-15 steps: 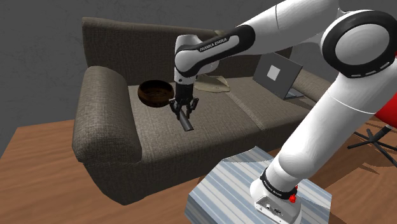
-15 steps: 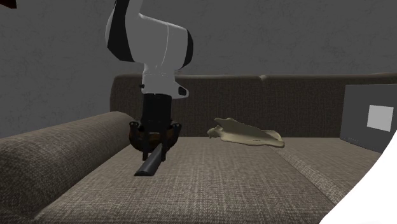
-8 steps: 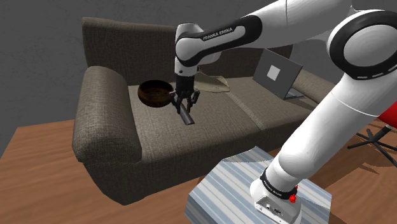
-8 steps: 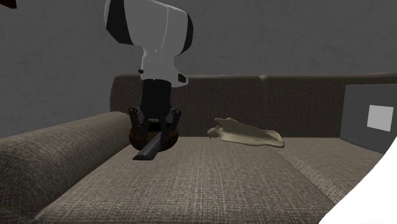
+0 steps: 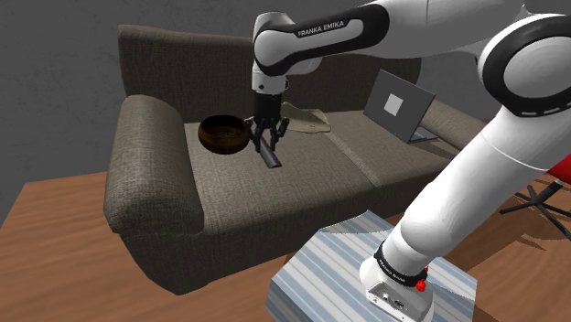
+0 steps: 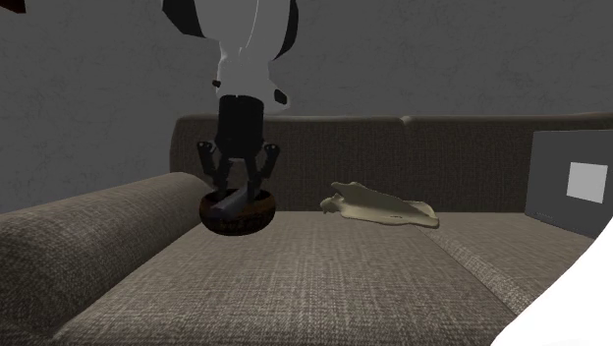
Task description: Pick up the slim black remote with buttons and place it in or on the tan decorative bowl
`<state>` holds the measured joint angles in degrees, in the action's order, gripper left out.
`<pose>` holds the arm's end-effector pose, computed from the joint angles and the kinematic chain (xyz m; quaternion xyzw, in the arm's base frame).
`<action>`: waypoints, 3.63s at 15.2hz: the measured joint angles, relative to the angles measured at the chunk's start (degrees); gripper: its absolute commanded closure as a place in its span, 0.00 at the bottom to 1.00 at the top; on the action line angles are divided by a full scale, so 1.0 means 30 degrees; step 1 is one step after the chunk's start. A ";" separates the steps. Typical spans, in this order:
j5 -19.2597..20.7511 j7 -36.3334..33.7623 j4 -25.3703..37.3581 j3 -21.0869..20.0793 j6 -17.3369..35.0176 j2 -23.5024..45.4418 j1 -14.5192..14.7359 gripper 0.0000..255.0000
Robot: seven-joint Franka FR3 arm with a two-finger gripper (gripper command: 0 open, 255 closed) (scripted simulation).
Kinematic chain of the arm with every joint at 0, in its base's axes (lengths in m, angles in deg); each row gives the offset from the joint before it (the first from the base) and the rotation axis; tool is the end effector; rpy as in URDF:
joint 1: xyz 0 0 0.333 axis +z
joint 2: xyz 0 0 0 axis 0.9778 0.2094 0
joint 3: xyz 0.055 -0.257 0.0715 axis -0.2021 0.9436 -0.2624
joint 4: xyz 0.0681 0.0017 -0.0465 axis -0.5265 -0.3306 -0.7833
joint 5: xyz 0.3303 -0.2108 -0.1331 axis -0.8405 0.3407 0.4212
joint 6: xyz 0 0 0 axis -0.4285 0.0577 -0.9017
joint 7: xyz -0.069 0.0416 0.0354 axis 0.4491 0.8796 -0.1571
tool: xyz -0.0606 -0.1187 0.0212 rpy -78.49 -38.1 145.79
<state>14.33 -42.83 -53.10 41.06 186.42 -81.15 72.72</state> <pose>0.5125 0.0908 0.3724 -0.9729 0.2043 0.1018 0.0379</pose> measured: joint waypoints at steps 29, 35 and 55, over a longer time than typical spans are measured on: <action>0.3136 -0.0599 2.2883 0.0716 -0.6979 1.6155 0.0870 1.00; 0.3096 -0.0468 2.0714 0.0723 -0.5199 1.5774 0.0713 1.00; 0.3312 -0.0533 2.6518 0.0820 -0.8825 1.7909 0.1108 0.00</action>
<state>24.27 -44.43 26.46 43.52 159.95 -27.42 76.05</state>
